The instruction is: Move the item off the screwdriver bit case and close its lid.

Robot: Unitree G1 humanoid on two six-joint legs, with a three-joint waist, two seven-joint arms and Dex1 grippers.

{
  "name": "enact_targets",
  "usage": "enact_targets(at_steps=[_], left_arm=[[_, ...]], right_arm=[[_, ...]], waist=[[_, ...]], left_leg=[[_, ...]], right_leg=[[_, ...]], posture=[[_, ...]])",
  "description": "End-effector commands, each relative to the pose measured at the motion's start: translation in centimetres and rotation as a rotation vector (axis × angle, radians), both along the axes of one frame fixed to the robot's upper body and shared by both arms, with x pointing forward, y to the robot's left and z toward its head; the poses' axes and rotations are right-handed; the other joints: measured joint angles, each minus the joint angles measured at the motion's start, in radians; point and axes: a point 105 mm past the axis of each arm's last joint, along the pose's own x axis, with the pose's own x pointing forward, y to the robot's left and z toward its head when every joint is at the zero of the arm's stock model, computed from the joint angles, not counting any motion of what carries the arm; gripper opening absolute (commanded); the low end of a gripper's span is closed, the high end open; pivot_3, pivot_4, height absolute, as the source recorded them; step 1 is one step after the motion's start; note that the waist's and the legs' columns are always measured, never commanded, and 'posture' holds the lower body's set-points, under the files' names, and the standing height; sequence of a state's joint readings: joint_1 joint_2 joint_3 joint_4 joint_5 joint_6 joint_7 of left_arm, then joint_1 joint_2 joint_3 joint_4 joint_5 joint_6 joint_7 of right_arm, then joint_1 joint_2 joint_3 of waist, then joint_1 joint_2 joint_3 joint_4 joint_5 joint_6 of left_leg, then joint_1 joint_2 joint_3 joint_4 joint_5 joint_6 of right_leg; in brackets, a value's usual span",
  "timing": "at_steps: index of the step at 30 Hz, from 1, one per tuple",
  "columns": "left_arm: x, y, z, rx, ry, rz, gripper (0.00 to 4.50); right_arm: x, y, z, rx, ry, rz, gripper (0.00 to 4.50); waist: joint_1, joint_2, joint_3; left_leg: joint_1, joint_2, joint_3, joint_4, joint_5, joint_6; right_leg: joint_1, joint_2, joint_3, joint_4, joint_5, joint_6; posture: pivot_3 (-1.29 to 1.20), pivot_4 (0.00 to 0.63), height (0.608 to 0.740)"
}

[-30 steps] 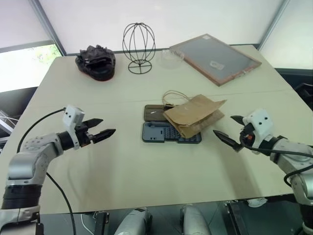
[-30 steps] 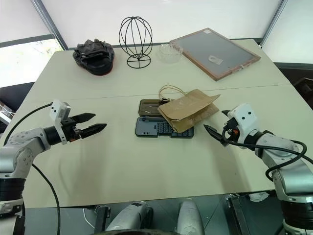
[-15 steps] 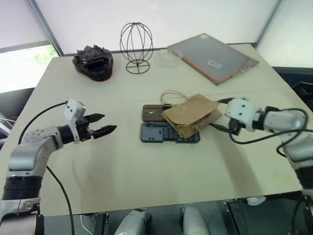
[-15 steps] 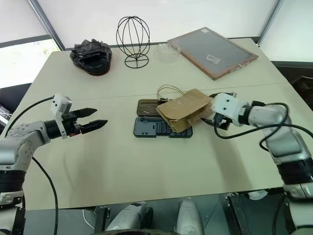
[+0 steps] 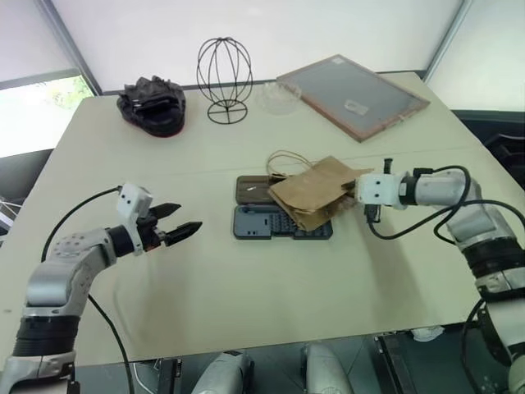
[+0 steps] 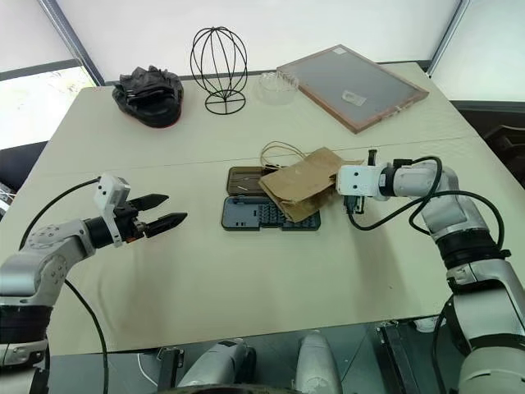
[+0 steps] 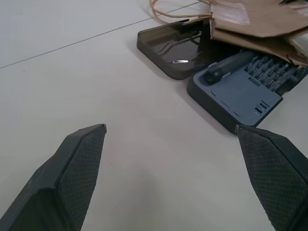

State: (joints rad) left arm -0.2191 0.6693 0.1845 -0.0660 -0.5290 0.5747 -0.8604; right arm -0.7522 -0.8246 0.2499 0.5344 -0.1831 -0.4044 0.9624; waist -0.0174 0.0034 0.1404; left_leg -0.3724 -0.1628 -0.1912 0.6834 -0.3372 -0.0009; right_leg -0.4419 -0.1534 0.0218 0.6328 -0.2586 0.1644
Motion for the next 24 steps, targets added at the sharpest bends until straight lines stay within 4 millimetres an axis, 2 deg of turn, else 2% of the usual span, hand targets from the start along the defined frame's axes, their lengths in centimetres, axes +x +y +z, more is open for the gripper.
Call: enact_targets(at_steps=[1,3,6,8,10,12,14,19,24], left_arm=[[0.0,-0.1,1.3,-0.006,-0.055,0.007,4.50],[0.0,-0.2,1.2,-0.008,-0.054,0.009,4.50],[0.0,-0.2,1.2,-0.009,-0.053,0.011,4.50],[-0.1,-0.1,1.2,-0.009,-0.055,0.013,4.50],[-0.2,-0.2,1.3,-0.008,-0.057,0.013,4.50],[-0.2,-0.5,1.3,-0.012,-0.055,0.003,4.50],[-0.2,-0.9,1.2,-0.015,-0.052,-0.008,4.50],[0.4,-1.8,1.0,-0.025,-0.045,-0.034,4.50],[0.9,-2.4,1.0,-0.031,-0.045,-0.054,4.50]], right_arm=[[0.3,0.3,0.9,-0.019,-0.030,0.023,0.04],[0.5,0.1,0.9,-0.025,-0.035,0.013,0.04],[1.3,-1.0,2.5,0.023,-0.098,-0.076,0.04],[1.8,-3.6,4.6,0.038,-0.176,-0.223,0.04],[1.5,-7.4,6.3,-0.053,-0.254,-0.389,0.04],[1.0,-9.6,8.1,-0.004,-0.309,-0.522,0.04],[0.2,-11.3,9.1,0.010,-0.355,-0.617,0.04],[-2.3,-16.3,9.0,-0.047,-0.428,-0.848,0.04],[-3.6,-18.8,8.0,-0.082,-0.437,-0.968,0.04]], waist=[[0.000,0.000,0.000],[0.001,0.000,0.000],[0.000,0.000,0.000],[0.001,0.000,0.000],[0.009,0.001,0.001],[0.017,0.002,0.001],[0.015,0.001,0.001],[0.008,0.001,0.001],[0.002,0.002,0.000]], left_leg=[[0.000,0.000,0.000,0.000,0.000,0.000],[0.000,0.000,0.000,0.000,0.000,0.000],[0.000,0.000,0.000,0.000,0.000,0.000],[0.000,0.000,0.000,0.000,0.000,0.000],[-0.001,0.000,0.000,0.000,0.000,0.000],[-0.001,-0.001,-0.001,0.000,0.000,0.000],[-0.001,-0.001,-0.001,0.000,0.000,0.000],[-0.001,0.000,0.001,0.001,0.000,0.000],[-0.001,0.000,0.003,0.001,0.000,0.000]], right_leg=[[0.000,0.000,0.000,0.000,0.000,0.000],[0.000,0.000,0.000,0.000,0.000,0.000],[0.000,0.000,0.000,0.000,0.000,0.000],[0.000,0.000,0.000,0.000,0.000,0.000],[-0.001,0.000,0.000,0.000,0.000,0.000],[-0.002,0.000,0.000,0.001,0.000,0.000],[-0.002,0.000,0.000,0.001,0.000,0.000],[-0.001,0.000,0.000,0.001,0.000,0.000],[-0.002,-0.001,0.001,0.002,0.000,0.000]], posture=[[0.00,0.150,0.740],[0.00,0.150,0.740],[0.00,0.150,0.740],[0.00,0.150,0.740],[0.00,0.150,0.740],[0.00,0.150,0.740],[0.00,0.150,0.740],[0.00,0.150,0.740],[0.00,0.150,0.740]])
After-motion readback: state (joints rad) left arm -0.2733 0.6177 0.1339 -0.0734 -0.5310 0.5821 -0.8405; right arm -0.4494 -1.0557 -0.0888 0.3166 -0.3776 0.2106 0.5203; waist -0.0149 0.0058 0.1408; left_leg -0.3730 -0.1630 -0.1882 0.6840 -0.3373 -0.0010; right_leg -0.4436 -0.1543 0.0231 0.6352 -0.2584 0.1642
